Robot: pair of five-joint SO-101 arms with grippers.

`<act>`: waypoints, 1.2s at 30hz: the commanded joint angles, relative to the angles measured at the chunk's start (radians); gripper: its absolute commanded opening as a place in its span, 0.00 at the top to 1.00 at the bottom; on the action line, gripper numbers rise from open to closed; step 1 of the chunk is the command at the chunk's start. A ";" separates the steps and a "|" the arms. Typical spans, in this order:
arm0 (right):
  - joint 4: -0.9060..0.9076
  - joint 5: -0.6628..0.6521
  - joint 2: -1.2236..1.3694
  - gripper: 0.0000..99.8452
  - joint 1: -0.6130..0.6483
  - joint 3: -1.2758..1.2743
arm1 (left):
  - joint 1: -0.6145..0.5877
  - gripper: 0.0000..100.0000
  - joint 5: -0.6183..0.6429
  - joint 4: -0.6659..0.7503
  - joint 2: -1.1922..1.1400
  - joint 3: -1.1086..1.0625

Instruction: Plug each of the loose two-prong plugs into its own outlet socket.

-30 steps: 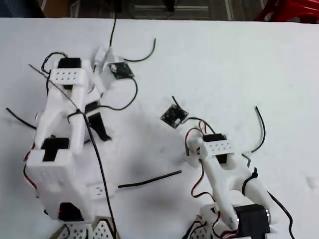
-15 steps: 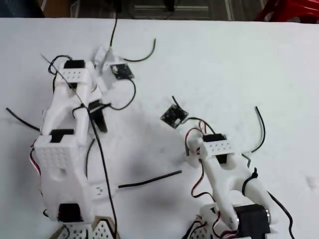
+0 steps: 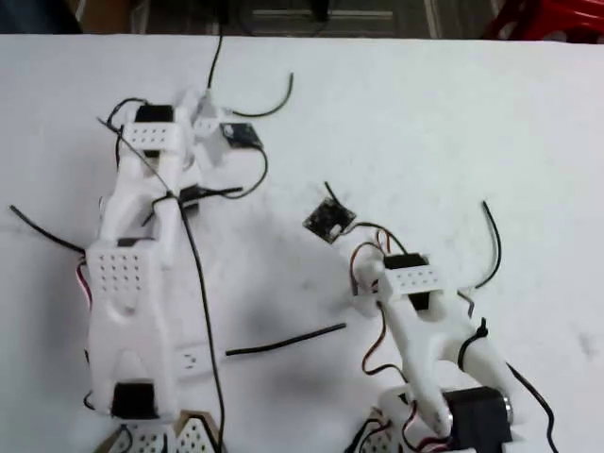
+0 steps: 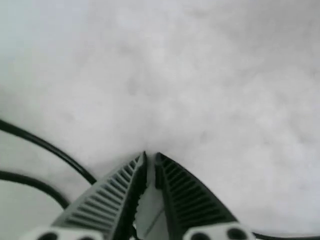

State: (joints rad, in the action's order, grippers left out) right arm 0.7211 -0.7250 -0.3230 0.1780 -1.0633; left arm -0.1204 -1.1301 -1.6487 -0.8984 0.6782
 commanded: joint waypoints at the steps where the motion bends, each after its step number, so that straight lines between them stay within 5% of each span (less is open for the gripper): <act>1: -0.024 -0.002 -0.008 0.98 -0.013 0.000 | 0.016 0.95 0.014 -0.117 -0.001 0.207; 6: -0.024 -0.002 -0.008 0.98 -0.013 0.000 | 0.010 0.95 0.195 -0.132 -0.001 0.496; 11: -0.025 -0.002 -0.008 0.98 -0.013 0.000 | -0.001 0.92 0.218 -0.138 0.001 0.643; 19: -0.025 -0.002 -0.008 0.98 -0.013 0.000 | -0.120 0.67 0.400 -0.137 0.031 0.471; 27: -0.025 -0.002 -0.008 0.98 -0.013 0.000 | -0.272 0.65 0.621 -0.138 0.111 0.578; 36: -0.025 -0.002 -0.008 0.98 -0.013 0.000 | -0.341 0.66 0.641 -0.135 0.117 0.152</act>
State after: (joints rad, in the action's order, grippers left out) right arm 0.7211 -0.7250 -0.3230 0.1780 -1.0633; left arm -0.4427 -0.4979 -1.7806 -0.8539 1.0065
